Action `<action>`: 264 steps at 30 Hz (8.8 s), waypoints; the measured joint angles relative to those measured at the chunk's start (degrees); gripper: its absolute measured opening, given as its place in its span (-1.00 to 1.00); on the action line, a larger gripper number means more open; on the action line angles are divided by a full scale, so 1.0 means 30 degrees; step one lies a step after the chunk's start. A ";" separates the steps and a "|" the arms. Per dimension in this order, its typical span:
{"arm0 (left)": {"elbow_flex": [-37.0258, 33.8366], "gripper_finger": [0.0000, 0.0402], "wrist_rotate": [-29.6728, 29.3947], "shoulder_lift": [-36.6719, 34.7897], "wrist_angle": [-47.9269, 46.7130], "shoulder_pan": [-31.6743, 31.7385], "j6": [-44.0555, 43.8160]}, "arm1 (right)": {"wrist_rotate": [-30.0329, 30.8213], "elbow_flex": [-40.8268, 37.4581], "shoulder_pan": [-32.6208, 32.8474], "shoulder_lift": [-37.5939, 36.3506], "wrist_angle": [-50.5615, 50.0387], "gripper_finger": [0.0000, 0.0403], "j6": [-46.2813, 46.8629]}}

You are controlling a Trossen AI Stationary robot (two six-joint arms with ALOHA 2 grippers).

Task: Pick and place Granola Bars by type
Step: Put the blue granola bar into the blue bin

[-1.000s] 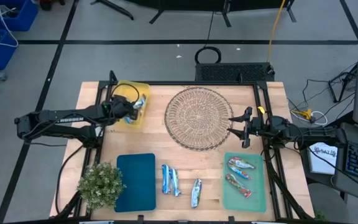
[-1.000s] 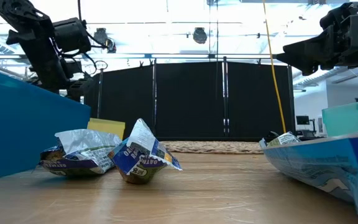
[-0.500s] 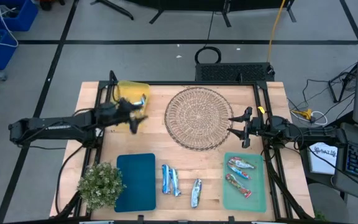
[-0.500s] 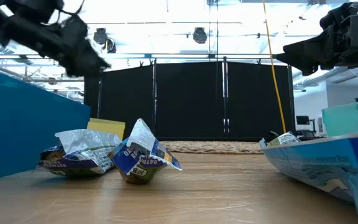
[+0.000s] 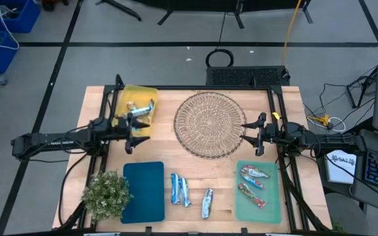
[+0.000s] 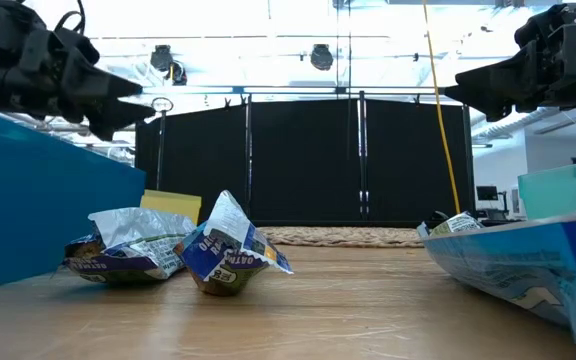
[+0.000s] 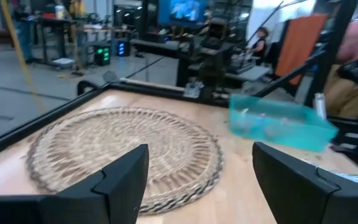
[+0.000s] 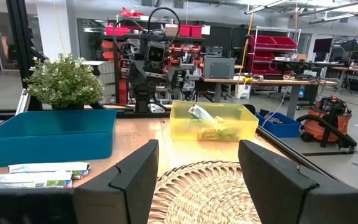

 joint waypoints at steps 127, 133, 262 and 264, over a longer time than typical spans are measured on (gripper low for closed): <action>0.0022 0.41 0.2911 -0.0042 0.1381 -0.0024 0.0415 | 0.1991 1.9511 0.8625 3.1988 -0.5912 -1.00 0.2277; 0.0022 0.41 0.2911 -0.0050 0.1388 -0.0017 0.0415 | 0.4790 1.9504 0.8743 3.1003 -0.6257 -1.00 0.1210; 0.0022 0.41 0.2911 -0.0042 0.1383 -0.0017 0.0415 | -0.7200 2.6799 0.5388 3.5878 0.3836 -1.00 -0.1285; 0.0022 0.41 0.2918 -0.0050 0.1385 -0.0024 0.0408 | -0.7755 2.7205 0.5089 3.6365 0.3850 -1.00 -0.0655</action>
